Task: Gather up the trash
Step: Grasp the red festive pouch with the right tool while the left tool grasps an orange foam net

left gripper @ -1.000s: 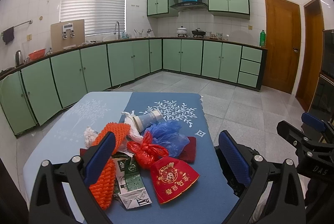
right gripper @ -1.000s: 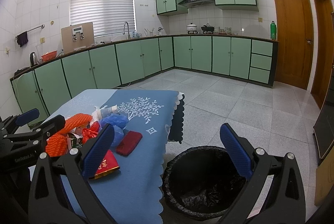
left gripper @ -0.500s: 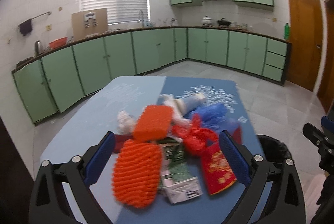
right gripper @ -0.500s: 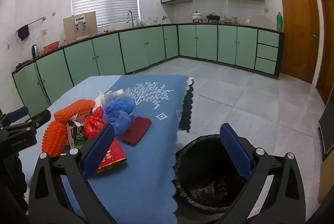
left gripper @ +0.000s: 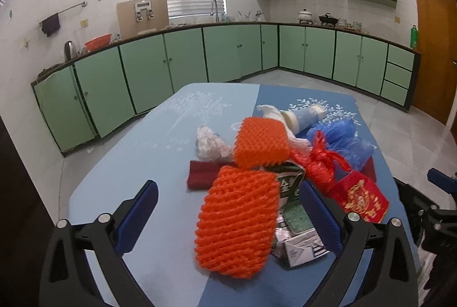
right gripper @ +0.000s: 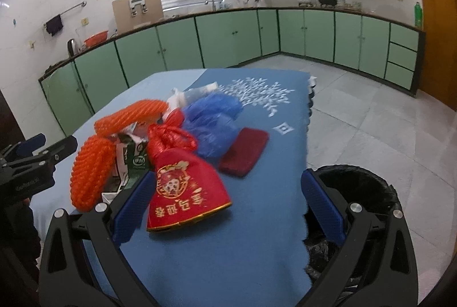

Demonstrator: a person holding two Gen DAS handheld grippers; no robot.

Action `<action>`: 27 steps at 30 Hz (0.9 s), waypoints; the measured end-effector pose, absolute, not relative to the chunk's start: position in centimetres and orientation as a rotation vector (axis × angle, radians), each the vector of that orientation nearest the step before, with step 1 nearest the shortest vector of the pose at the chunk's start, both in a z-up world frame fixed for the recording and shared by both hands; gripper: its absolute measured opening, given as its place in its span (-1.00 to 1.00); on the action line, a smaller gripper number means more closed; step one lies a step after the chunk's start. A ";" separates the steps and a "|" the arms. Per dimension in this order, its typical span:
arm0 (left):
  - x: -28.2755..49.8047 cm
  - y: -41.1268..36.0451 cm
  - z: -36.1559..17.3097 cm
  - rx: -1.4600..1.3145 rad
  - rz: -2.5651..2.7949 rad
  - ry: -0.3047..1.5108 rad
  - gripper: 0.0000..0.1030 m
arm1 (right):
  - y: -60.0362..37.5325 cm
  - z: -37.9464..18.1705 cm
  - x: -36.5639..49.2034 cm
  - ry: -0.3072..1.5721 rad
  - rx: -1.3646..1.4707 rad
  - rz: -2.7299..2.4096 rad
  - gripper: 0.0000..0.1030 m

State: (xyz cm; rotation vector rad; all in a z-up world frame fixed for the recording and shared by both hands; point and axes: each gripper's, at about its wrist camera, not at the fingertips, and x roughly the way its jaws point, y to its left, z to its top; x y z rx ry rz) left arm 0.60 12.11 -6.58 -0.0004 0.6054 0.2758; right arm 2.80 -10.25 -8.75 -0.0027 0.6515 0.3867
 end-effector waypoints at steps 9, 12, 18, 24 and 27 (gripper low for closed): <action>0.7 14.0 -7.2 -0.014 0.310 0.624 0.88 | -7.0 -10.7 3.9 0.694 -0.053 0.431 0.91; 0.7 14.7 -7.6 -0.024 0.317 0.636 0.88 | -5.7 -11.3 4.1 0.705 -0.087 0.439 0.91; 0.8 15.5 -8.1 -0.039 0.323 0.643 0.88 | -4.2 -12.2 4.3 0.730 -0.119 0.446 0.90; 1.2 15.4 -8.5 -0.040 0.313 0.652 0.88 | -4.3 -12.8 4.9 0.768 -0.114 0.476 0.70; 1.3 15.0 -8.7 -0.032 0.301 0.658 0.88 | -4.5 -12.8 4.9 0.770 -0.097 0.491 0.70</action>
